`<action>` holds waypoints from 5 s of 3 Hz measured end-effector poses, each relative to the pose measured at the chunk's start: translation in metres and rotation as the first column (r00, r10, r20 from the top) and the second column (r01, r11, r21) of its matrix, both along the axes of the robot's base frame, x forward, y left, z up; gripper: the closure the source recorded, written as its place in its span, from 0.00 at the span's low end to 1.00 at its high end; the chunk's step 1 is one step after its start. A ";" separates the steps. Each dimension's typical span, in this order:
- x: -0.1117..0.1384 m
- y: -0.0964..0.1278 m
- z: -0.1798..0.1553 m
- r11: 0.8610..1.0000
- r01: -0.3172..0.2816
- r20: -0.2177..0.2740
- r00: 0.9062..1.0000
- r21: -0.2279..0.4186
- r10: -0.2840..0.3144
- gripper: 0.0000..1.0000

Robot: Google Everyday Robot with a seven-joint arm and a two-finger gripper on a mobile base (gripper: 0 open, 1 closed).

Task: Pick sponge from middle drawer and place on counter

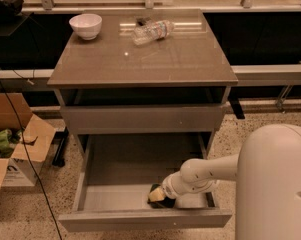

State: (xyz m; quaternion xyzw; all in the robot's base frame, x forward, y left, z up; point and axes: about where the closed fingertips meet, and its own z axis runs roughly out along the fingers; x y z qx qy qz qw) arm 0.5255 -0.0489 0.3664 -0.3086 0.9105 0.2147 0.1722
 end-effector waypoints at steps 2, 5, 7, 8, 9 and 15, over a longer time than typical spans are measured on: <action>0.004 0.002 0.092 0.989 -0.039 0.185 0.983 0.146 0.012 1.00; -0.010 -0.041 0.327 0.883 -0.359 0.643 0.761 0.303 0.089 1.00; -0.017 -0.113 0.566 0.856 -0.493 0.925 0.377 0.158 0.046 1.00; -0.015 -0.117 0.569 0.860 -0.486 0.927 0.373 0.158 0.040 1.00; -0.018 -0.113 0.579 0.861 -0.497 0.938 0.337 0.103 0.083 1.00; 0.195 -0.074 0.568 0.807 -0.495 0.842 0.239 -0.322 0.483 0.82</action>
Offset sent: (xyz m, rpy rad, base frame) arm -0.0061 -0.0275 0.1977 0.3121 -0.3660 0.0262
